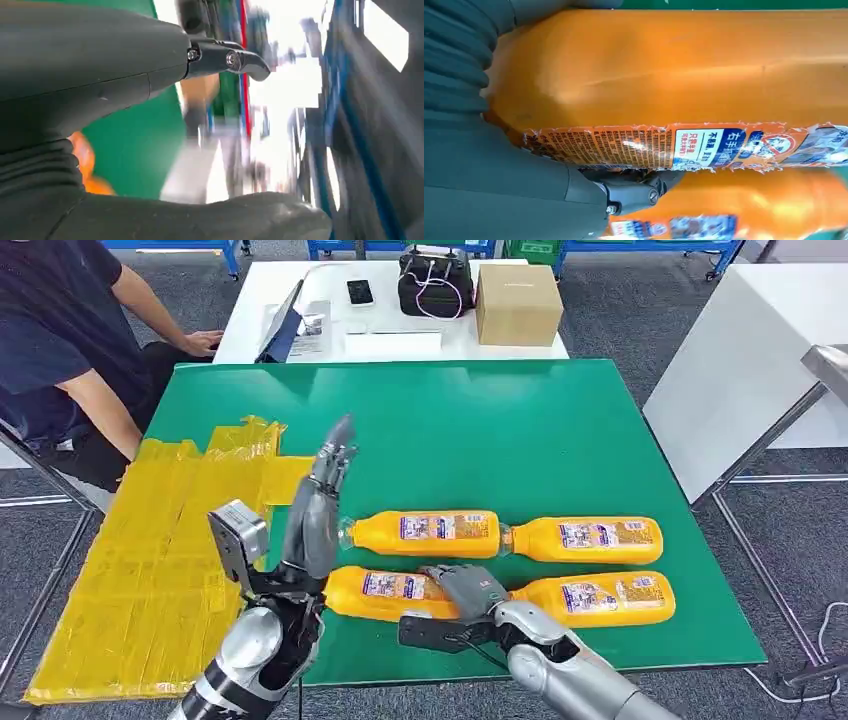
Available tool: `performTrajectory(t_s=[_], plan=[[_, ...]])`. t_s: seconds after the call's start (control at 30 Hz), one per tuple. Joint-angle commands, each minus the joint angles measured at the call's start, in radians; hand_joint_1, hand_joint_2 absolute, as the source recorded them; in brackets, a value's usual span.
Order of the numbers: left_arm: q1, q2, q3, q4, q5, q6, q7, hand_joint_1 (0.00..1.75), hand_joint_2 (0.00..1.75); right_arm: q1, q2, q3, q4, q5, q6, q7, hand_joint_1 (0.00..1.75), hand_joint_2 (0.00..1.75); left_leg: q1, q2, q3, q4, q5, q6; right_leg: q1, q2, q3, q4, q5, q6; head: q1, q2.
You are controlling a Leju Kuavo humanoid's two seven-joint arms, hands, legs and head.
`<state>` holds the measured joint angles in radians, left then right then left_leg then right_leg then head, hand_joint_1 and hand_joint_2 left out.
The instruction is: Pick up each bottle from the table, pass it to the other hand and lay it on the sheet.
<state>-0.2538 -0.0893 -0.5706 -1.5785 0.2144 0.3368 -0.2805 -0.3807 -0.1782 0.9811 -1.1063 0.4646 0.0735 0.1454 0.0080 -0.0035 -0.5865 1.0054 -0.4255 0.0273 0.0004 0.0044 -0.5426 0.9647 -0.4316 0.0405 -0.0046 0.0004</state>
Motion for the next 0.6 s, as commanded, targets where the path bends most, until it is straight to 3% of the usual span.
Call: performTrajectory(t_s=[0.03, 0.17, 0.33, 0.43, 0.47, 0.5, 0.6], plan=[[-0.028, 0.013, 0.114, 0.087, -0.032, 0.361, -0.105, 0.00, 0.00, 0.208, -0.088, -0.194, -0.130, -0.143, -0.129, 0.058, 1.75, 1.75, -0.001, -0.007, -0.004, -0.001, 0.003, 0.000, -0.001, -0.008, 0.000, 0.000, 0.000, 0.000, 0.000, 0.000], [0.011, -0.019, 0.196, 0.119, -0.112, 0.361, -0.208, 0.00, 0.00, 0.256, -0.074, -0.210, -0.128, -0.138, -0.177, 0.023, 1.75, 1.75, 0.000, -0.011, 0.000, -0.002, 0.001, 0.001, 0.000, -0.010, 0.007, -0.003, -0.001, 0.001, 0.001, 0.000], [0.020, -0.037, 0.226, 0.112, -0.142, 0.361, -0.195, 0.00, 0.00, 0.267, -0.074, -0.230, -0.148, -0.184, -0.191, 0.011, 1.75, 1.75, -0.002, -0.009, -0.005, -0.001, 0.001, 0.000, -0.001, -0.009, 0.005, -0.001, -0.001, 0.000, 0.000, 0.000], [0.017, 0.011, 0.165, 0.101, -0.017, 0.343, -0.095, 0.00, 0.00, 0.319, -0.045, -0.298, -0.214, -0.217, -0.270, -0.027, 1.75, 1.75, -0.002, -0.010, -0.005, 0.000, 0.002, 0.000, -0.001, -0.009, -0.001, -0.001, -0.001, 0.000, 0.000, 0.000], [0.033, 0.034, 0.156, 0.082, 0.075, 0.298, -0.011, 0.00, 0.00, 0.334, -0.026, -0.319, -0.255, -0.218, -0.306, -0.052, 1.75, 1.75, -0.002, -0.011, -0.005, -0.001, 0.002, 0.000, -0.001, -0.010, -0.004, -0.001, -0.001, 0.000, 0.000, 0.000], [0.043, 0.045, 0.152, 0.069, 0.156, 0.239, 0.047, 0.00, 1.75, 0.351, -0.007, -0.343, -0.288, -0.210, -0.352, -0.076, 1.75, 1.75, -0.003, -0.011, -0.006, -0.001, 0.002, 0.000, -0.002, -0.010, -0.006, -0.001, -0.001, 0.000, 0.000, 0.000], [0.062, 0.070, 0.128, 0.053, 0.438, -0.001, 0.261, 0.00, 1.75, 0.403, 0.024, -0.401, -0.440, -0.159, -0.464, -0.135, 1.75, 1.75, -0.003, -0.006, -0.007, -0.001, 0.001, 0.000, -0.002, -0.005, -0.004, -0.001, -0.001, 0.000, 0.000, 0.000]])
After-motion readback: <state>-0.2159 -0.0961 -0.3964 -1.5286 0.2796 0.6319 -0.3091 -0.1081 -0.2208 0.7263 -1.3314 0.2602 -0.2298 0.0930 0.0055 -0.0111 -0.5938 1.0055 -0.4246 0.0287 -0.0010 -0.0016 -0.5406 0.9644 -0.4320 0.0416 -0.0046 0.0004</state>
